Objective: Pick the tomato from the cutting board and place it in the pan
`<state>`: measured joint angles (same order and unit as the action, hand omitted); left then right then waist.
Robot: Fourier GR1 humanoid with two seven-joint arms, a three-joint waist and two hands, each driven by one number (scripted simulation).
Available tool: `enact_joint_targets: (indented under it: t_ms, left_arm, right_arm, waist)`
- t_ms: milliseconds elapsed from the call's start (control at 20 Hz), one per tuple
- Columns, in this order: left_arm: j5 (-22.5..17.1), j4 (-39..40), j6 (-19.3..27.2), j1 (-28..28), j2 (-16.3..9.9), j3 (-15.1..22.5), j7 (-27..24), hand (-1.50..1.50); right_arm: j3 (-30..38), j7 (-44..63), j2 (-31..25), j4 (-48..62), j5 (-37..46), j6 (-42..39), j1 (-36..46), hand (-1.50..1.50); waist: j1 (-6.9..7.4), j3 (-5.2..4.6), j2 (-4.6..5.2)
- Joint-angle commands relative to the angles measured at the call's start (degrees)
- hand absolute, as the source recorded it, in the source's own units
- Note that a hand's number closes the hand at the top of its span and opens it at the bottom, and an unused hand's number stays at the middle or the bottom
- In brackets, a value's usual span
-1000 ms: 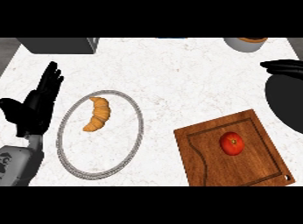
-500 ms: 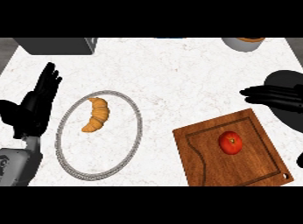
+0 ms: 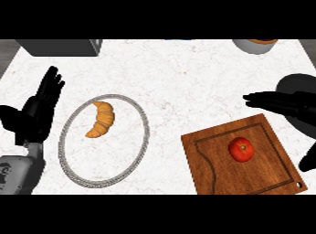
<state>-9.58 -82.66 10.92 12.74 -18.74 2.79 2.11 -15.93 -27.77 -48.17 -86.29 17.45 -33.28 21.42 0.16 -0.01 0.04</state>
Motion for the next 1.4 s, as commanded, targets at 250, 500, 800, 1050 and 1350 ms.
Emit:
enact_joint_targets:
  t_ms: [250, 500, 800, 1050, 1350]
  left_arm:
    - [2.77, 2.98, -0.66, -0.68, 2.73, -1.11, -3.7, 0.0]
    - [3.25, -1.22, -0.28, 2.5, 2.76, -1.1, 5.09, 0.0]
    - [4.29, -0.58, -1.32, -0.07, 4.57, -1.67, 0.86, 0.0]
    - [4.06, 0.58, -2.96, 2.82, 2.69, -4.42, 2.69, 0.0]
    - [7.35, -6.24, -0.26, -2.99, 6.3, -1.71, 3.2, 0.0]
  right_arm:
    - [-3.08, -5.46, 5.12, 6.61, 9.44, -2.62, 1.8, -1.5]
    - [-4.41, -4.74, 6.54, 3.28, 14.1, -1.44, -0.09, -1.5]
    - [-6.18, -0.71, 11.86, 5.92, 19.62, -1.49, 3.9, -1.5]
    - [-7.26, -3.3, 9.49, 5.16, 28.08, 4.33, -1.02, -1.5]
    - [-5.87, -0.21, 10.99, 0.73, 31.83, 1.48, -3.38, -1.5]
  waist:
    - [0.09, 0.0, 0.06]
    - [-0.14, 0.01, -0.06]
    - [0.27, 0.01, -0.03]
    - [-0.15, 0.01, -0.02]
    - [-0.1, 0.01, -0.16]
